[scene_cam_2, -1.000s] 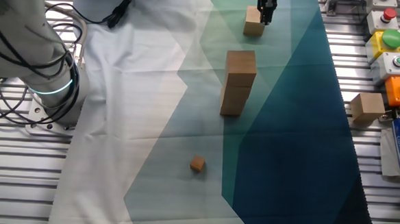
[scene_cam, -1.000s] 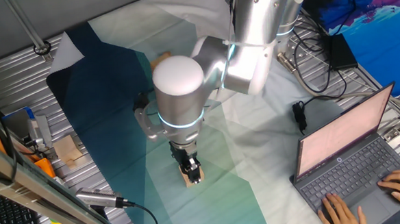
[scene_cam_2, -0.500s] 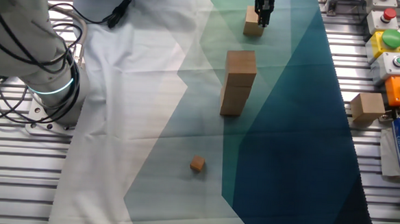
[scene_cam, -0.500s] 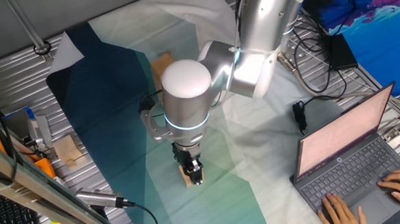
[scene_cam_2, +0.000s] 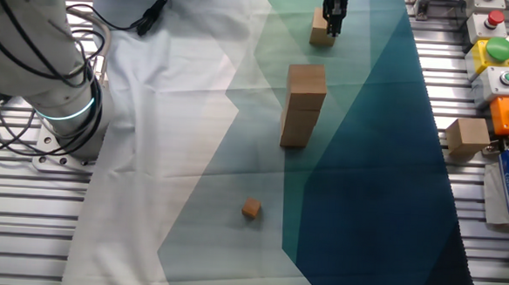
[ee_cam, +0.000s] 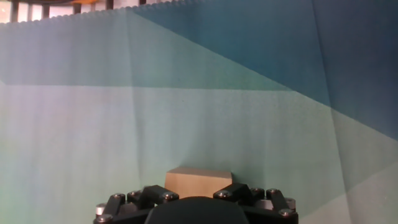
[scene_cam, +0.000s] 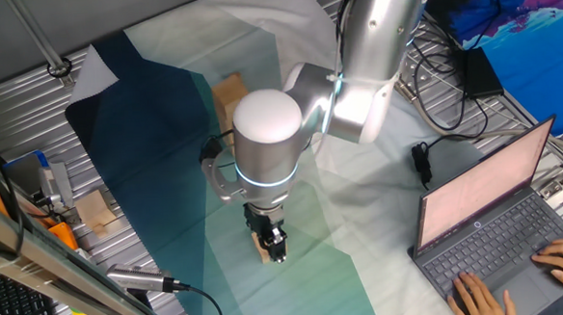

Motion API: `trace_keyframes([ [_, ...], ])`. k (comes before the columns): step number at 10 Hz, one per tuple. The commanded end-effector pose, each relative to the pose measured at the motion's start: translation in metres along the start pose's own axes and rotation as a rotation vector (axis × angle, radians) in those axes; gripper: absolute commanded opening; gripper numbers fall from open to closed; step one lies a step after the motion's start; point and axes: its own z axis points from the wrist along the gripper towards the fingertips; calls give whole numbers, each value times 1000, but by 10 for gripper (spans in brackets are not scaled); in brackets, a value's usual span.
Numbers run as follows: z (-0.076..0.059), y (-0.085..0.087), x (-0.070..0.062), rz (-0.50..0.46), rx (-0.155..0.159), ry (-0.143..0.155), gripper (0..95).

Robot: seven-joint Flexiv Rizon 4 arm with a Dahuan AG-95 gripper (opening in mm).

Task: Stack the blocks in a vertical line of five

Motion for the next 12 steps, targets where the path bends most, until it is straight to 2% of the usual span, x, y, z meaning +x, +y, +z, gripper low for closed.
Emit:
trace_keyframes([
  [1,1,-1,0,3,14,-11,190],
  [2,1,-1,1,7,27,-11,0],
  [6,2,-1,1,8,30,-11,0],
  [8,-2,-1,0,1,60,-16,0],
  [9,-4,0,0,1,62,-15,0],
  [10,-17,0,-2,10,66,-10,0],
  [12,-30,1,-4,14,67,-6,0],
])
